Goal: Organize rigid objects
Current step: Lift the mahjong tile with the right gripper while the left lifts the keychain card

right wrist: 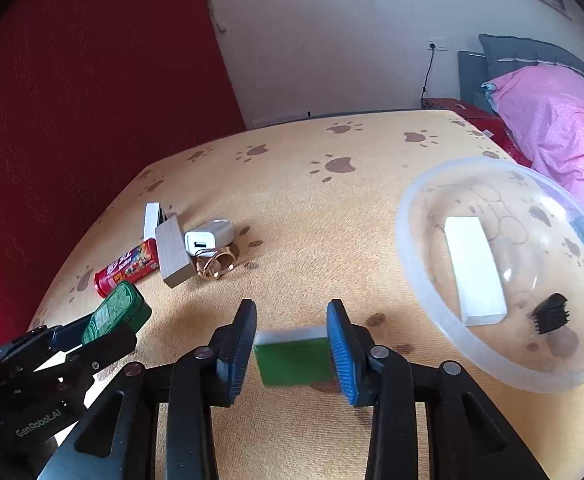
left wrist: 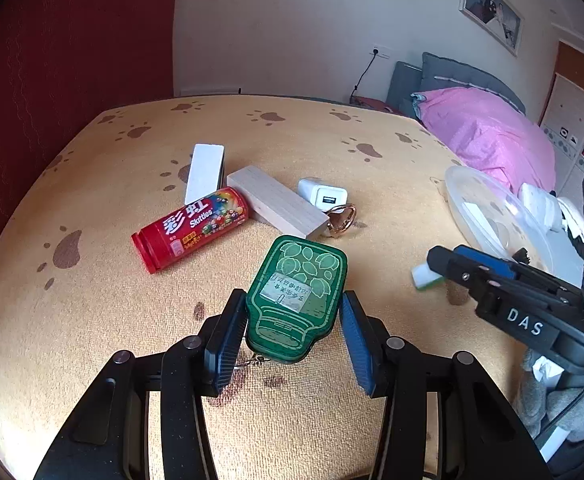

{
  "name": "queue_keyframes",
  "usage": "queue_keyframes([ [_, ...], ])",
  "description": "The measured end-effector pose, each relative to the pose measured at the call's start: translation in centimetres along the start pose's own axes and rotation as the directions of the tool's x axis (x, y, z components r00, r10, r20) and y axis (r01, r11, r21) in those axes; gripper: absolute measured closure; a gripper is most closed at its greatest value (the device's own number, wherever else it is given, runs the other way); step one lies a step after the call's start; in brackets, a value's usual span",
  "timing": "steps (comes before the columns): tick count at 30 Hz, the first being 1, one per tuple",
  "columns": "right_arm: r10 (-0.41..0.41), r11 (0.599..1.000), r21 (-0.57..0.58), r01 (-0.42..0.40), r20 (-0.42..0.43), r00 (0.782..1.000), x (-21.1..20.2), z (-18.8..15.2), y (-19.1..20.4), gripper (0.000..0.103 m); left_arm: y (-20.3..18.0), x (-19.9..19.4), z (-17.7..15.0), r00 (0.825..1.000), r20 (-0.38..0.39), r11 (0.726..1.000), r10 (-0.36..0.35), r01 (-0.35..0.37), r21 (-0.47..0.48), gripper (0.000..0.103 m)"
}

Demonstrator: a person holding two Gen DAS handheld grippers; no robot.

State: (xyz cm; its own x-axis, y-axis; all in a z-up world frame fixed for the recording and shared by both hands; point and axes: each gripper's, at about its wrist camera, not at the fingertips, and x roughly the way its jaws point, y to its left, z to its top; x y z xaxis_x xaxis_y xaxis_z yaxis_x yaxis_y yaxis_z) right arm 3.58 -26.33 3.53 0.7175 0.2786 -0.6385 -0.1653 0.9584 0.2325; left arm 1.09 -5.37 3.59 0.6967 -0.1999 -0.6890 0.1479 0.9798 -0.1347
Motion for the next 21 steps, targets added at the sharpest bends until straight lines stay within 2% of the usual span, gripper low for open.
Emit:
queue_keyframes([
  [4,-0.017,0.999,0.033,0.015,0.043,0.999,-1.6,0.4,-1.8,0.068,-1.2,0.1,0.2,1.000,-0.003,1.000,-0.007,0.007,0.025,0.055],
  [8,0.006,0.999,0.042,-0.007,0.032,0.999,-1.8,0.4,-2.6,0.066,-2.4,0.2,0.5,1.000,-0.006,0.999,-0.014,0.015,0.050,0.055],
  [10,0.020,0.999,0.047,-0.021,0.013,1.000,-1.3,0.2,-2.7,0.054,-2.8,0.3,0.6,1.000,-0.006,0.998,-0.020,0.020,0.056,0.055],
  [12,0.040,0.998,0.047,-0.039,-0.010,0.999,-0.9,-0.1,-2.6,0.051,-3.1,0.3,0.6,1.000,-0.005,0.998,-0.024,0.024,0.060,0.055],
  [16,0.045,0.998,-0.030,-0.046,-0.053,0.998,0.3,-0.7,-1.0,0.051,-3.2,0.3,0.6,1.000,-0.007,0.998,-0.023,0.023,0.061,0.055],
  [21,0.007,0.994,-0.104,-0.019,-0.112,0.994,2.4,-1.3,0.3,0.051,-2.4,0.1,0.4,1.000,-0.006,0.999,-0.018,0.019,0.042,0.055],
])
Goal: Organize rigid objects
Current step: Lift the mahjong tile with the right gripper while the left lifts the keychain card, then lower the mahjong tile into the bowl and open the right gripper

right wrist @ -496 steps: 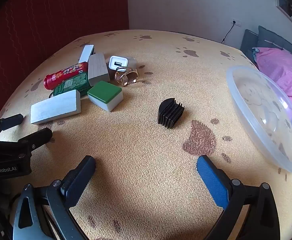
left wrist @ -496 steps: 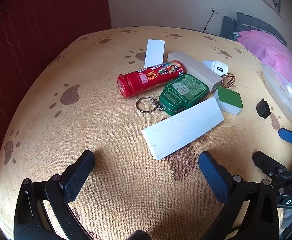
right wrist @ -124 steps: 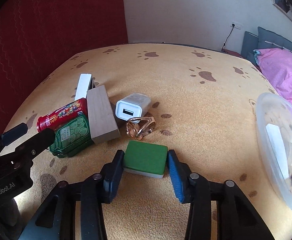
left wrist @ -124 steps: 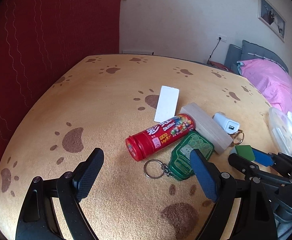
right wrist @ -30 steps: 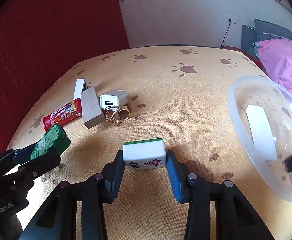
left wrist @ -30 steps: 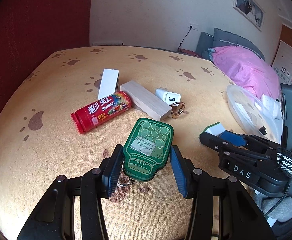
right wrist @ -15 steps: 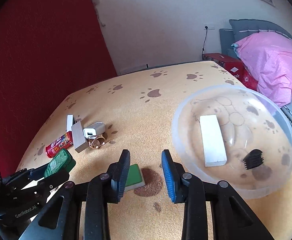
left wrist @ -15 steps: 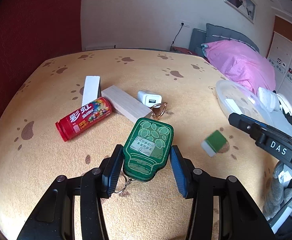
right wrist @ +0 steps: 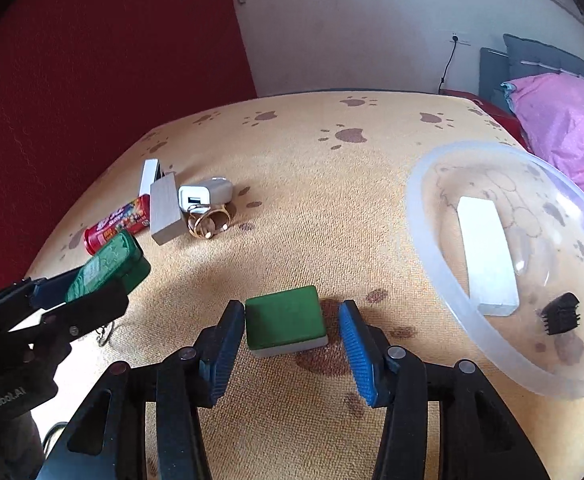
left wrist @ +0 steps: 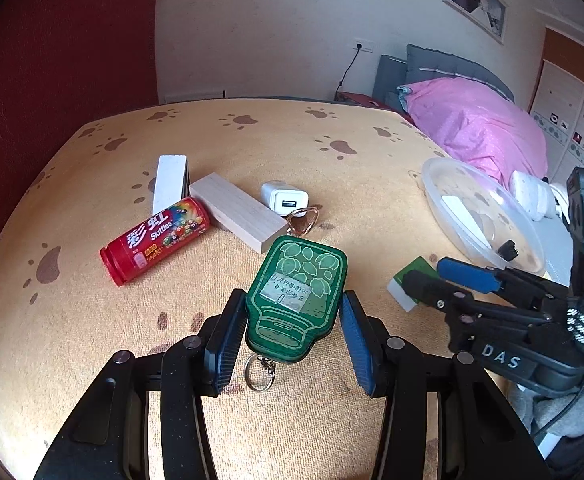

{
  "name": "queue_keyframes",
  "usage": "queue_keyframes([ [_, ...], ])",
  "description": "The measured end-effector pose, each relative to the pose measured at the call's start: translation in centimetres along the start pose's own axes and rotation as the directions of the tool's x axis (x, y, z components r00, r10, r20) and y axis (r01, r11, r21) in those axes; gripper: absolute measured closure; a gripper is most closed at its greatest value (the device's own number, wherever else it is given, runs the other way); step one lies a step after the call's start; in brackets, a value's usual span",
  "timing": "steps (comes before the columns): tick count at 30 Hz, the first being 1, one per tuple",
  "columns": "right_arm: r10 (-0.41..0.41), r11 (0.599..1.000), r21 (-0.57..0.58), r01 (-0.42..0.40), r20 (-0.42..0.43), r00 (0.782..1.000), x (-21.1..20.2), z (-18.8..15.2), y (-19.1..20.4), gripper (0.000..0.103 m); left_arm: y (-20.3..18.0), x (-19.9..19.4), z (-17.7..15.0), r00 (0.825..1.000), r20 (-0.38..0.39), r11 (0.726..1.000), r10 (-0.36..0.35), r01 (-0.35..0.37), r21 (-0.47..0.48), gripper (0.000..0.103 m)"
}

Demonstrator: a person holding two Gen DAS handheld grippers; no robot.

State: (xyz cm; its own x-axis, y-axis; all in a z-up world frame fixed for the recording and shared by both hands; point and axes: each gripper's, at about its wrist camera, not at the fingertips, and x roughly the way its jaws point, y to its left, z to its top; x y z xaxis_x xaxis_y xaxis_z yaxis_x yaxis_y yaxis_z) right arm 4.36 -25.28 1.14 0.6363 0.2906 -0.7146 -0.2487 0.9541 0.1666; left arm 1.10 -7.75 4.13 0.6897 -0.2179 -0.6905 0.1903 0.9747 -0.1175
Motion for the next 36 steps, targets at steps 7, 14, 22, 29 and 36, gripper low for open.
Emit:
queue_keyframes([
  [7,-0.029,0.999,-0.036,0.029,-0.002,1.000,0.2,-0.1,0.5,0.059,0.7,-0.2,-0.1,1.000,0.008,1.000,-0.006,0.006,-0.020,0.055],
  [14,-0.022,0.999,0.050,0.018,0.079,0.997,-2.6,0.0,-1.1,0.060,0.5,-0.7,0.0,1.000,0.018,1.000,-0.007,0.007,-0.009,0.055],
  [22,-0.078,0.987,0.152,0.053,0.165,0.983,-6.1,0.0,-4.9,0.060,-1.4,-0.5,0.4,1.000,0.015,0.999,-0.014,0.014,0.031,0.055],
  [29,-0.165,0.966,0.231,0.119,0.191,0.968,-7.0,0.5,-8.7,0.060,-3.5,-0.3,0.7,1.000,0.014,0.997,-0.028,0.027,0.072,0.055],
  [36,-0.266,0.926,0.325,0.190,0.208,0.941,-7.6,-0.3,-12.3,0.045,-5.0,0.1,1.3,0.999,0.010,0.994,-0.034,0.032,0.102,0.055],
])
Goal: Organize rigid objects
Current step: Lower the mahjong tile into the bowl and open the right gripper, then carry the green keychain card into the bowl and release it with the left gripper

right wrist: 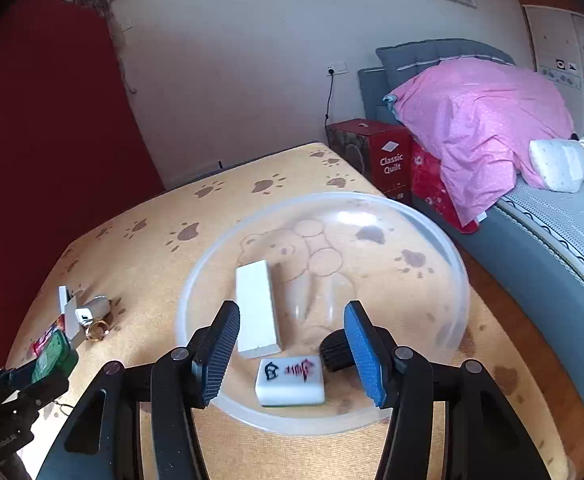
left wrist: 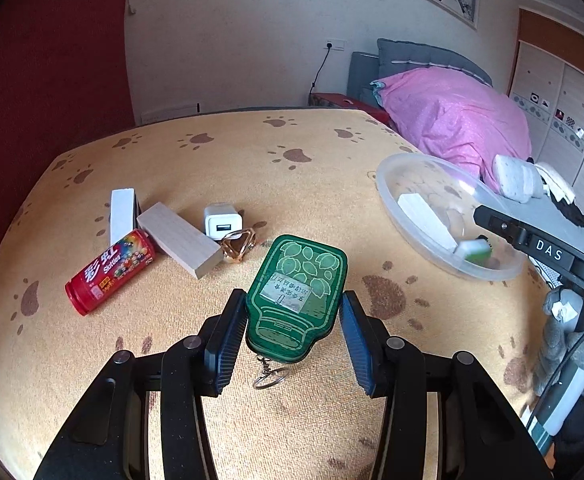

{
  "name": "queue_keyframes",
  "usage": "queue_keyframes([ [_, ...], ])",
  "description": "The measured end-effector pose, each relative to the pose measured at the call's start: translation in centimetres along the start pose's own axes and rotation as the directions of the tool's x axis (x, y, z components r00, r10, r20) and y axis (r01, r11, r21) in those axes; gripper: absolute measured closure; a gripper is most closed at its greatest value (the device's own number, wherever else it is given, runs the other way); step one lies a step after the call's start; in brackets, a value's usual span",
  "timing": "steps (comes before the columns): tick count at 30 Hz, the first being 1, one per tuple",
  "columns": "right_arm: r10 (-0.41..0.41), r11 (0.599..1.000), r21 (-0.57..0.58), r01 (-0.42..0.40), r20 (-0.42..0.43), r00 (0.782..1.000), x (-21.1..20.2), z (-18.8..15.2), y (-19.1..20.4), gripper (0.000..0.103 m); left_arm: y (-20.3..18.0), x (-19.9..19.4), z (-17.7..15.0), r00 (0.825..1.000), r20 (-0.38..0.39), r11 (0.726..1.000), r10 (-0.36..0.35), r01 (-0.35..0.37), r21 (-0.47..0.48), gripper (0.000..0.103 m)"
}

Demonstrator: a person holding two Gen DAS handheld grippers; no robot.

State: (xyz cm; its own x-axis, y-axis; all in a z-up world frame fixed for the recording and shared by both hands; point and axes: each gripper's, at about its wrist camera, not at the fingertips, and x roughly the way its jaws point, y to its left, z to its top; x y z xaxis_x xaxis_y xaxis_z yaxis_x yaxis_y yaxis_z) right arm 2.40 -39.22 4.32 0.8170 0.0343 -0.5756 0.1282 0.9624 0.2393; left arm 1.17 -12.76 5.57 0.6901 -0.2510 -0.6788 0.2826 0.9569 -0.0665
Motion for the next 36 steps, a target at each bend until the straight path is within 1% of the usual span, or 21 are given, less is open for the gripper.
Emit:
queue_keyframes([
  [7,-0.099,0.993,0.073,0.097,0.037,0.994,0.3,0.0,-2.8,0.044,-2.3,0.4,1.0,1.000,0.005,0.999,-0.025,0.025,0.045,0.055],
  [11,-0.139,0.985,0.112,0.132,0.054,0.989,0.4,-0.1,-3.9,0.038,-4.2,0.9,1.6,0.999,0.008,0.995,-0.045,0.045,0.084,0.055],
  [14,-0.146,0.984,0.110,0.137,0.073,0.987,0.3,-0.2,-3.8,0.036,-5.6,1.4,2.2,0.998,0.010,0.992,-0.062,0.060,0.107,0.055],
  [16,-0.148,0.984,0.109,0.138,0.088,0.985,0.1,-0.3,-3.7,0.032,-6.5,1.8,2.7,0.997,0.009,0.990,-0.077,0.075,0.121,0.055],
  [26,-0.154,0.978,0.164,0.133,0.129,0.979,-0.5,-0.4,-4.6,0.032,-10.5,4.3,4.9,0.987,-0.003,0.974,-0.160,0.158,0.165,0.055],
  [36,-0.168,0.969,0.204,0.136,0.148,0.975,-0.8,-0.5,-5.1,0.032,-12.4,7.1,6.9,0.966,-0.026,0.958,-0.256,0.257,0.128,0.054],
])
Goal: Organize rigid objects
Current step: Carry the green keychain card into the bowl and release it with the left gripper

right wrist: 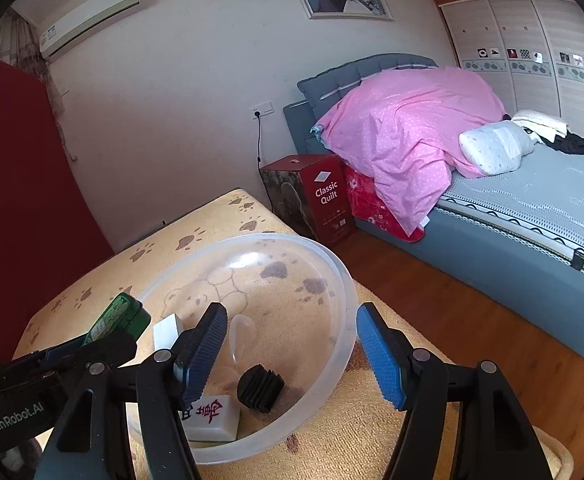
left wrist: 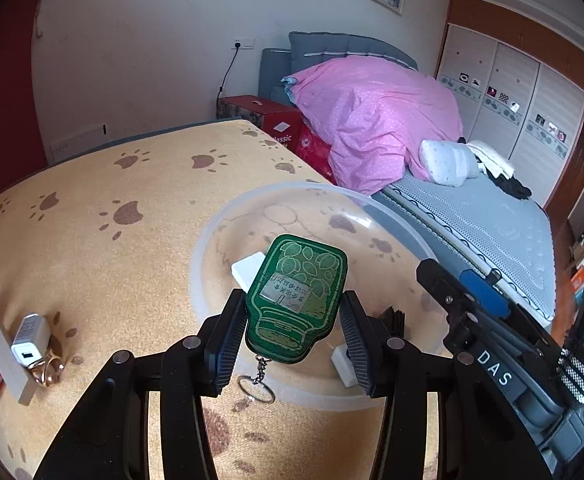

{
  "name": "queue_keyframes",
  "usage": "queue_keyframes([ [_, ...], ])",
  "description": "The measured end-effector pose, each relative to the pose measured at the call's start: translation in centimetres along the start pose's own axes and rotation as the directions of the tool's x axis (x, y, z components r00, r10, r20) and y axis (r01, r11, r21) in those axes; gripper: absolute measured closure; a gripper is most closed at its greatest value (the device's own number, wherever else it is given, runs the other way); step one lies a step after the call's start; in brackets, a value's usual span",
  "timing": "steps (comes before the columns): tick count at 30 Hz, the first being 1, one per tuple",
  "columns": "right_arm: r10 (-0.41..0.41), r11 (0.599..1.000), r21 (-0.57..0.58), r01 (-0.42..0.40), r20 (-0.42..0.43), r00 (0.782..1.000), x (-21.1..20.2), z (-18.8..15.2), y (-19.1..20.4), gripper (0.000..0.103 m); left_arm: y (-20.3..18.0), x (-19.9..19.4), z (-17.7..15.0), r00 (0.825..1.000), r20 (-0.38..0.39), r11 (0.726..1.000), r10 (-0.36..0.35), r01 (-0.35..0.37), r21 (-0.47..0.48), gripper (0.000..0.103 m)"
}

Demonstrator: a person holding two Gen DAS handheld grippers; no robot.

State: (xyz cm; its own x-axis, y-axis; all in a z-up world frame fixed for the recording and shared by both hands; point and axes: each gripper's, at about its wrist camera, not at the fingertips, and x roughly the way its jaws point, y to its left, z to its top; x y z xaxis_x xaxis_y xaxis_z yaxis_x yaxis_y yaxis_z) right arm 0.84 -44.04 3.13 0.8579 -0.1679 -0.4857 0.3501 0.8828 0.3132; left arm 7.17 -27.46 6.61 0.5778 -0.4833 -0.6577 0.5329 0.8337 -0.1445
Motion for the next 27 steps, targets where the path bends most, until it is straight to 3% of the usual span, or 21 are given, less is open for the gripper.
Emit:
queue_keyframes([
  [4,0.000,1.000,0.006,0.000,0.006,1.000,-0.1,0.0,-0.1,0.032,-0.3,0.8,0.5,0.999,0.013,0.999,-0.034,0.034,-0.020,0.052],
  [7,0.000,1.000,0.012,0.000,0.006,1.000,-0.1,0.0,-0.2,0.032,-0.1,0.9,0.6,0.999,0.025,0.998,-0.042,0.043,-0.038,0.029],
  [15,0.004,1.000,0.008,-0.004,0.005,1.000,-0.1,0.0,-0.2,0.031,1.8,0.5,-0.1,0.999,0.015,0.995,0.045,-0.044,-0.086,0.028],
  [27,0.017,1.000,-0.004,-0.017,0.016,1.000,-0.8,-0.2,0.0,0.030,1.4,-1.9,-1.7,0.984,0.030,0.984,0.175,-0.173,-0.046,0.028],
])
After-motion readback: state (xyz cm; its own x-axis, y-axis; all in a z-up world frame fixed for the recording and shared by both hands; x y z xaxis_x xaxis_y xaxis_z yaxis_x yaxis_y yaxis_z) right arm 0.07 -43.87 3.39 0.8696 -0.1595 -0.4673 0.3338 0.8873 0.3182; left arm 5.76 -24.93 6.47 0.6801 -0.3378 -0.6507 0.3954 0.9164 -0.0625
